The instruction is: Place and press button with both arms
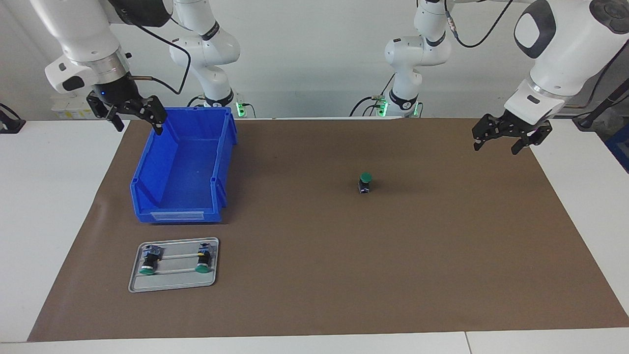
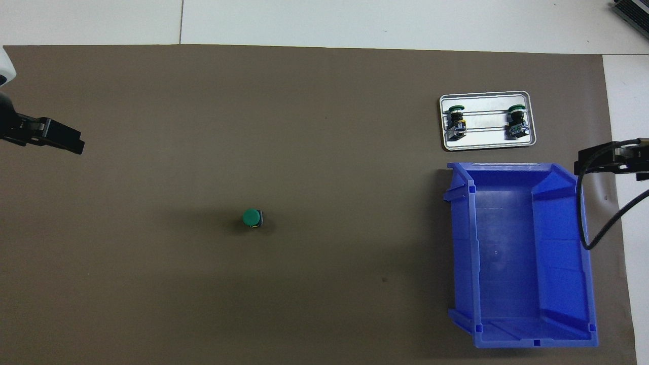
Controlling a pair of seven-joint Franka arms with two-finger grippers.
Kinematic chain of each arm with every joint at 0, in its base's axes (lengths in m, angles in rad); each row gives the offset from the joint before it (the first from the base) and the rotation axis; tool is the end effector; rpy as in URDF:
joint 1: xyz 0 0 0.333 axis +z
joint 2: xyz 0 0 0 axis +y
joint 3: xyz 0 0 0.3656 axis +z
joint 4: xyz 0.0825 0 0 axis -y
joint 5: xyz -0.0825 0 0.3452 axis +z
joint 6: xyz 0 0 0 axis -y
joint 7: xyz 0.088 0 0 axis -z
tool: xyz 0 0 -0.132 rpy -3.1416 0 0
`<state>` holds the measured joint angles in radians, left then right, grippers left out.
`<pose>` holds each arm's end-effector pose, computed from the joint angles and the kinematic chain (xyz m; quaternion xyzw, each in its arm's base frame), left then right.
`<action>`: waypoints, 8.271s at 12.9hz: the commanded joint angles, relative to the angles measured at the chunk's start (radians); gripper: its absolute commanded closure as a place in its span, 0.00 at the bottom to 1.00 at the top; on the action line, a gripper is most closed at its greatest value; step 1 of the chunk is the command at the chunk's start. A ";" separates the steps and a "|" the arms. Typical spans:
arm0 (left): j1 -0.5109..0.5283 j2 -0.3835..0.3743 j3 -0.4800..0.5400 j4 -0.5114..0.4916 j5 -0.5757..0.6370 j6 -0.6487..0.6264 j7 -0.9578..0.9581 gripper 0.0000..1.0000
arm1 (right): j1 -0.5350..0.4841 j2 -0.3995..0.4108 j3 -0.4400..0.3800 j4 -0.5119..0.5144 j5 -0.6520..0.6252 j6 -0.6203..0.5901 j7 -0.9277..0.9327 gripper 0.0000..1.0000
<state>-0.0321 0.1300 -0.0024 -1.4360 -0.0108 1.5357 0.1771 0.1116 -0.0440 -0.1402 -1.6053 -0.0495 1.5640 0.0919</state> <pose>0.5576 -0.0206 0.6344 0.9943 -0.1057 -0.0147 0.0066 0.4988 -0.0228 0.6558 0.9979 -0.0603 0.0018 0.0216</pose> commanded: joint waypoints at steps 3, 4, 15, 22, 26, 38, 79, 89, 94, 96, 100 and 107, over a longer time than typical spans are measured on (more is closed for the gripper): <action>0.004 -0.036 0.001 -0.041 -0.009 0.021 -0.007 0.00 | -0.006 -0.024 0.007 -0.024 0.017 -0.007 0.012 0.00; 0.004 -0.036 0.001 -0.041 -0.009 0.021 -0.007 0.00 | -0.006 -0.024 0.007 -0.022 0.019 -0.007 0.012 0.00; 0.004 -0.036 0.001 -0.041 -0.009 0.021 -0.007 0.00 | -0.006 -0.024 0.007 -0.024 0.019 -0.007 0.012 0.00; 0.004 -0.036 0.001 -0.041 -0.009 0.021 -0.007 0.00 | 0.005 -0.025 0.010 -0.030 0.022 0.010 0.008 0.00; 0.004 -0.036 0.001 -0.041 -0.009 0.021 -0.007 0.00 | 0.199 -0.002 0.008 -0.077 0.074 0.180 0.185 0.00; 0.004 -0.038 0.001 -0.040 -0.009 0.021 -0.007 0.00 | 0.801 0.461 0.008 -0.041 0.025 0.826 0.868 0.00; 0.004 -0.038 0.001 -0.041 -0.009 0.021 -0.007 0.00 | 0.334 0.018 0.019 -0.326 -0.114 0.561 0.274 1.00; 0.004 -0.038 0.001 -0.041 -0.009 0.021 -0.007 0.00 | 0.008 -0.198 0.014 -0.862 -0.015 0.911 -0.093 1.00; 0.004 -0.038 0.001 -0.041 -0.009 0.021 -0.007 0.00 | -0.035 -0.163 0.014 -1.033 -0.013 1.151 -0.135 1.00; 0.004 -0.038 0.001 -0.041 -0.009 0.021 -0.007 0.00 | -0.036 -0.137 0.014 -1.038 -0.013 1.171 -0.126 1.00; 0.004 -0.038 0.001 -0.041 -0.009 0.021 -0.007 0.00 | -0.036 -0.125 0.014 -1.035 -0.013 1.156 -0.112 0.00; 0.004 -0.038 0.001 -0.041 -0.009 0.021 -0.007 0.00 | -0.029 -0.171 0.016 -0.607 -0.010 0.569 -0.018 0.00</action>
<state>-0.0321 0.1200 -0.0024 -1.4400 -0.0108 1.5360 0.1771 0.0948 -0.2341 -0.1377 -2.3490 -0.0865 2.2707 0.0417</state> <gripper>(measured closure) 0.000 0.000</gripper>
